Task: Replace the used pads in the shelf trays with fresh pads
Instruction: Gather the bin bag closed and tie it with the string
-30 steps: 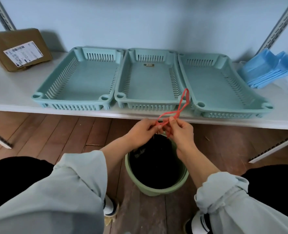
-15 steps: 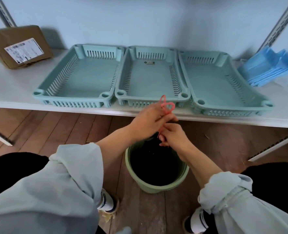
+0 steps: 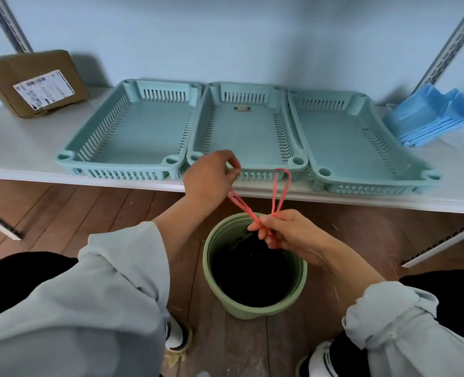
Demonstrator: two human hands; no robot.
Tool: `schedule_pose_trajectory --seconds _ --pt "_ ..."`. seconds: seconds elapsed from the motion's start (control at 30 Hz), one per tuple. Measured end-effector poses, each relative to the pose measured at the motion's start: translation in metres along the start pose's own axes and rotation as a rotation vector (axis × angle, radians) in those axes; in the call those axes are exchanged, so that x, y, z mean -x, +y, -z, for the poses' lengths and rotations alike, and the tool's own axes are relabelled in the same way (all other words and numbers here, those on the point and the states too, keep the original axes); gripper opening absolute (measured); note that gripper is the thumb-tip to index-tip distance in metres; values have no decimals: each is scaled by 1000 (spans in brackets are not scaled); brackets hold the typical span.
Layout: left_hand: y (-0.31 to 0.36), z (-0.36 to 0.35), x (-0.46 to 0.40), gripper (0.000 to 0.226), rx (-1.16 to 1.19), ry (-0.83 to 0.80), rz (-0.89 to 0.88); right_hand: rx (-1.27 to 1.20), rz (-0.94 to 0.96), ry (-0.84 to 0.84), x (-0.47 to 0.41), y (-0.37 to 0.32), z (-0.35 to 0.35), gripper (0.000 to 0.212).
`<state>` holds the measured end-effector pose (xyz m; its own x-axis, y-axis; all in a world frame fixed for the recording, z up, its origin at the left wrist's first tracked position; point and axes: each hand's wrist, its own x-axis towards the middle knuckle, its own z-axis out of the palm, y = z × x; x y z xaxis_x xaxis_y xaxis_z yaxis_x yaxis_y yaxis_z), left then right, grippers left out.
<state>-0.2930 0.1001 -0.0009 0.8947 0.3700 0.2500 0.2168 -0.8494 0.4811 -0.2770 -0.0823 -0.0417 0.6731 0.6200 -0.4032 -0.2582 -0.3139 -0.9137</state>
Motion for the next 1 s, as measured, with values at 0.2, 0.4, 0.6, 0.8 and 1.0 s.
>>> schedule_pose_trajectory --seconds 0.2,0.4,0.6,0.8,1.0 --pt "-3 -21 20 43 562 -850 -120 78 36 -76 2 2 3 18" --pt "-13 -50 39 35 644 -871 -82 326 119 15 5 4 13 13" --pt "-1 -50 36 25 589 -795 12 717 348 490 -4 13 8 22" --pt "-6 -46 34 21 643 -865 38 416 367 604 -1 16 -7 17" --pt "-12 -44 26 11 600 -565 -14 402 329 637 -5 11 0 16"
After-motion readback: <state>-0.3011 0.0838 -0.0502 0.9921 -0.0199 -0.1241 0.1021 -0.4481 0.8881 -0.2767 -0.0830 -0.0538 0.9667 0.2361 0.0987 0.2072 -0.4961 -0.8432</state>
